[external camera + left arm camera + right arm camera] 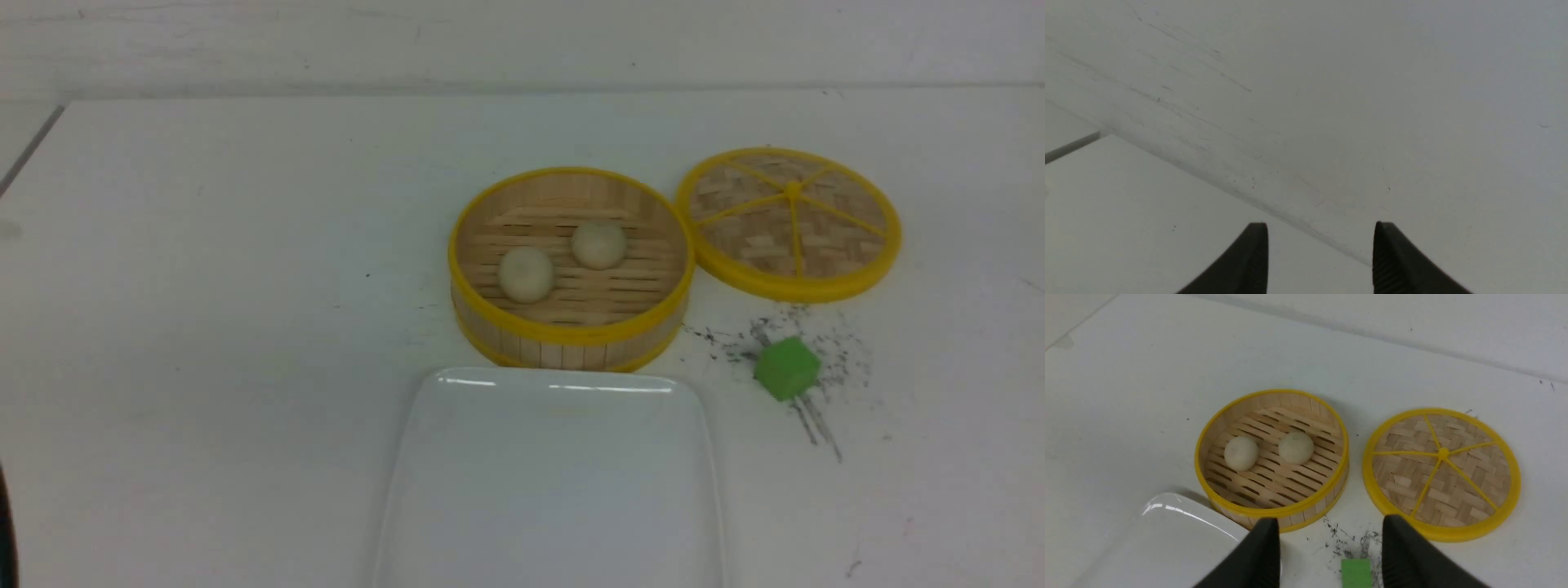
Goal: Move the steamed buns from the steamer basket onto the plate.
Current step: Use the right arm to grab the steamed stuffed bun that is closest to it
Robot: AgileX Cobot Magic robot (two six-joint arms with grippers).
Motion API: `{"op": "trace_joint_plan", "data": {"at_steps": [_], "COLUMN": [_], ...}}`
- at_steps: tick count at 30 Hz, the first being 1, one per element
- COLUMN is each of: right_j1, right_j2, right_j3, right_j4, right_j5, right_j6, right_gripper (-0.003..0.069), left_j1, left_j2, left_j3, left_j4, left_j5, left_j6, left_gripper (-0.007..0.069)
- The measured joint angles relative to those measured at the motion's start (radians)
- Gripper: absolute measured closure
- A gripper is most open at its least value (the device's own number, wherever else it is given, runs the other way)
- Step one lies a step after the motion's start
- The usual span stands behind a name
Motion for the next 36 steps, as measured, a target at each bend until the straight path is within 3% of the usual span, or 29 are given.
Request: {"op": "trace_joint_plan", "data": {"at_steps": [8,14,20,26,33,36], "right_j1": [0.000,0.000,0.053,0.156,0.229,0.230], "right_j2": [0.267,0.446,0.569,0.675,0.841,0.903], "right_j3": [-0.103,-0.105,-0.105,-0.166,-0.416,-0.530], "right_j4": [0.097,0.214,0.257,0.168,-0.066,-0.103], "right_j5": [0.052,0.028,-0.075,-0.128,-0.023,0.022], "right_j6": [-0.132,-0.287,-0.391,-0.382,-0.152,-0.101], "right_gripper": [0.0306,0.0306,0.0306,0.0306,0.0306,0.0306], "left_j1": [0.000,0.000,0.000,0.000,0.000,0.000], "left_j2": [0.127,0.136,0.136,0.136,0.136,0.136], "left_j3": [-0.005,-0.005,-0.005,-0.005,-0.005,-0.005], "left_j4": [0.019,0.140,0.280,0.507,0.751,0.837], "left_j5": [-0.111,-0.241,-0.294,-0.341,-0.366,-0.374], "left_j6": [-0.032,-0.069,-0.262,-0.494,-0.737,-0.807], "left_gripper": [0.0312,0.0321,0.0321,0.0321,0.0321,0.0321]}}
